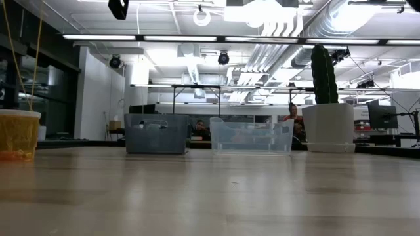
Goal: Pick and place medicine bottles into bin by pill shape (circle, oval)
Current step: Put the blue capsule bottle into the transparent bin
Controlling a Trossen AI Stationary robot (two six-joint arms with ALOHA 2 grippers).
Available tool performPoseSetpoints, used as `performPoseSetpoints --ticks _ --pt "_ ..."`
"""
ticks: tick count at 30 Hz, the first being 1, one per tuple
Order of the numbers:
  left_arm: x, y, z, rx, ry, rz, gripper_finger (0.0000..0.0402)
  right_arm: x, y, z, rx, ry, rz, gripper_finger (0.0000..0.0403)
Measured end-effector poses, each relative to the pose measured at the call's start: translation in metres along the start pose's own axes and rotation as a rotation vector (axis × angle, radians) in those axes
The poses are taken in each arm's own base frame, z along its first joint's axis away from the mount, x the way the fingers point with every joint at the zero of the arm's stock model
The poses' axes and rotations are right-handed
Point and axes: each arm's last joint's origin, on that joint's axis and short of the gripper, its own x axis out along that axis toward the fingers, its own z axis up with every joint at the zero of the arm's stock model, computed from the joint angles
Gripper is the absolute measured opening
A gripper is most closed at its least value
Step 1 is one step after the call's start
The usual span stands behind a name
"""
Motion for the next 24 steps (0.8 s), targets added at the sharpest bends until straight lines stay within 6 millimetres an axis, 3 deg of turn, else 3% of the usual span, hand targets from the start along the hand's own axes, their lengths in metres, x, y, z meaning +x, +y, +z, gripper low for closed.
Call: performPoseSetpoints --ticks 5,15,24 --pt "0.0 0.0 0.0 -0.004 0.0 0.0 0.0 0.008 -0.001 0.003 0.01 -0.02 -0.082 0.017" --pt "0.0 0.0 0.0 -0.01 -0.001 0.0 0.0 0.016 -0.004 0.004 0.034 -0.016 -0.082 0.0246" --pt "0.0 0.0 0.0 -0.01 -0.001 0.0 0.0 0.039 -0.008 0.011 0.074 0.012 -0.069 0.0247"
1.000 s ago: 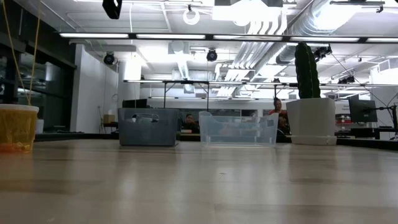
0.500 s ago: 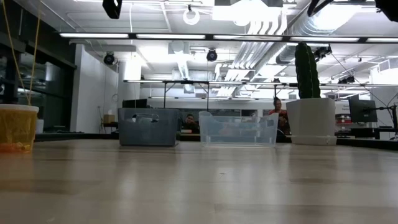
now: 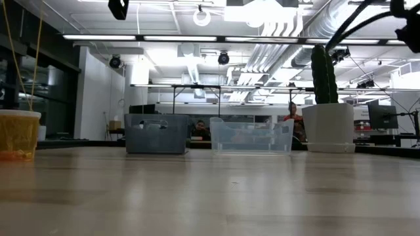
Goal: Pick and place medicine bottles into bin by pill shape (circle, oval)
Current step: Put the blue capsule bottle into the transparent bin
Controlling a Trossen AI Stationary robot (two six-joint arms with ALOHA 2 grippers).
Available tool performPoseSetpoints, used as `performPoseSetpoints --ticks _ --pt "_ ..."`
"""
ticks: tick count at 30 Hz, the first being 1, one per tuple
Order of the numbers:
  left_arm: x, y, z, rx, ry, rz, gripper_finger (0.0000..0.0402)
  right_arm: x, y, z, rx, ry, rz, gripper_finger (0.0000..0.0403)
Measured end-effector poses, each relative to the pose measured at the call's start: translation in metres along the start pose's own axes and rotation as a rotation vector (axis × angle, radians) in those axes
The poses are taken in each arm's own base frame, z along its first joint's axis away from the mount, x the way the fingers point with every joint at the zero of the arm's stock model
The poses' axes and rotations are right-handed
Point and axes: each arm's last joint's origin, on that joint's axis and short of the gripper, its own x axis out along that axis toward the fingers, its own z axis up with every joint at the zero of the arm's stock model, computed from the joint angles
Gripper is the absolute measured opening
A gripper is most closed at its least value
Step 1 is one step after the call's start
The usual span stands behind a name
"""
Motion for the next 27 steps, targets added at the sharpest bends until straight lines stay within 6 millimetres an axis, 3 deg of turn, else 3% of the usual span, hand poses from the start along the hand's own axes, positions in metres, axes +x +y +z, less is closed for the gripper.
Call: performPoseSetpoints --ticks 16,27 --pt "0.0 0.0 0.0 0.008 -0.002 0.008 0.0 0.011 0.0 0.008 0.048 0.014 0.005 0.0242" --pt "0.0 0.0 0.0 0.01 -0.001 0.008 0.0 0.011 -0.001 0.008 0.056 0.021 0.0 0.0164"
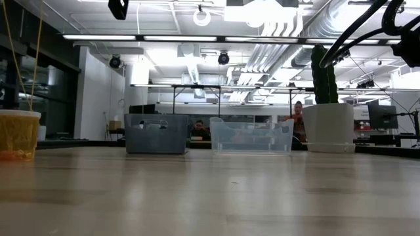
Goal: Pick and place medicine bottles into bin by pill shape (circle, oval)
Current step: Put the blue capsule bottle into the transparent bin
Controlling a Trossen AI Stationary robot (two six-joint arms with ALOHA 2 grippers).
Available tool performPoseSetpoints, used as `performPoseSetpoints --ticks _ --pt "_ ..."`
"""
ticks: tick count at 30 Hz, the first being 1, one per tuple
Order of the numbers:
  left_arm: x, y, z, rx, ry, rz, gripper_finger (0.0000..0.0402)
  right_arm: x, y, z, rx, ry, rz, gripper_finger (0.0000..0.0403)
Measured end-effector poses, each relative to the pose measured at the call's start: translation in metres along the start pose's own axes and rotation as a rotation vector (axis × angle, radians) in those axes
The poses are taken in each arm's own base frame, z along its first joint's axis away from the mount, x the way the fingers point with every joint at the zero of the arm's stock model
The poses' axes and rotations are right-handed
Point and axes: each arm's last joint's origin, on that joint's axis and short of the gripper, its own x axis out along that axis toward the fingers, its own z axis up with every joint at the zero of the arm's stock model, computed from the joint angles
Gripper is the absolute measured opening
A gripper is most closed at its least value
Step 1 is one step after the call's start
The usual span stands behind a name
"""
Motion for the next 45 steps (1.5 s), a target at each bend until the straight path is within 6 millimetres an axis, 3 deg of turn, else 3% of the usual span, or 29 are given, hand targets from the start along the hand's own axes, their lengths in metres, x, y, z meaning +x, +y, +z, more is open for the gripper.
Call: performPoseSetpoints --ticks 10,21,27,35,45 --pt "0.0 0.0 0.0 0.0 0.0 0.0 0.0 0.0 0.0 0.0 -0.011 0.001 0.0 0.0106" --pt "0.0 0.0 0.0 0.0 0.0 0.0 0.0 -0.006 -0.002 0.0 -0.046 0.005 0.021 0.0103" --pt "0.0 0.0 0.0 0.0 0.0 0.003 0.0 -0.031 -0.019 0.006 -0.066 -0.052 0.081 0.0103" --pt "0.0 0.001 0.0 0.0 -0.003 0.026 0.0 -0.075 -0.047 0.023 -0.149 -0.309 0.324 0.0103" --pt "0.0 0.001 0.0 -0.003 -0.003 0.026 0.0 -0.114 -0.046 0.049 -0.384 -0.644 0.58 0.0103"
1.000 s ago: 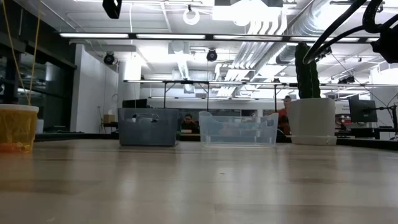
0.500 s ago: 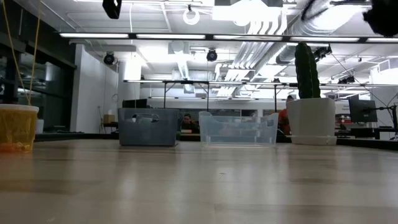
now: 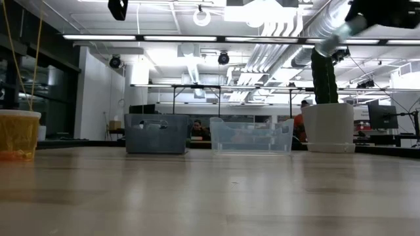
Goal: Pick and place medicine bottles into bin by pill shape (circle, oval)
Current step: Put the blue capsule bottle into the transparent bin
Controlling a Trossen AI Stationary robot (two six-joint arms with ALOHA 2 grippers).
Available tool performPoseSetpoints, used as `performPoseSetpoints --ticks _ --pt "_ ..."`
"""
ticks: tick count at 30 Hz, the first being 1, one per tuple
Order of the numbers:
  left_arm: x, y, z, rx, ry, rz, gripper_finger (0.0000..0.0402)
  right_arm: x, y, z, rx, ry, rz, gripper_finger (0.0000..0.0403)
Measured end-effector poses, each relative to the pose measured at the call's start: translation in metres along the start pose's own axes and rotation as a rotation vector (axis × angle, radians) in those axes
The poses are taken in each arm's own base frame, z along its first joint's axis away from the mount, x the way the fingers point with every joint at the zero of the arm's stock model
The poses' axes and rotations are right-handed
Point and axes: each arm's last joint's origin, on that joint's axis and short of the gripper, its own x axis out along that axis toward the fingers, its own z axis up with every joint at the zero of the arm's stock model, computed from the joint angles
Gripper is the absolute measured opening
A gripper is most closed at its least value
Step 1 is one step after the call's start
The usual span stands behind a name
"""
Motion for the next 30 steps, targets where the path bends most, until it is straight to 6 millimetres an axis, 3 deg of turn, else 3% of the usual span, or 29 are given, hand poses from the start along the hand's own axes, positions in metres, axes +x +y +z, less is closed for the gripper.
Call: performPoseSetpoints --ticks 16,23,30 --pt "0.0 0.002 0.001 -0.097 -0.022 0.056 0.0 0.017 0.011 0.066 -0.414 -0.288 0.137 0.0103" --pt "0.0 0.002 0.004 -0.086 -0.057 0.081 0.0 0.021 0.008 0.092 -0.466 -0.345 0.213 0.0103" --pt "0.001 0.001 0.005 -0.08 -0.059 0.055 0.0 0.024 0.002 0.103 -0.444 -0.36 0.215 0.0103"
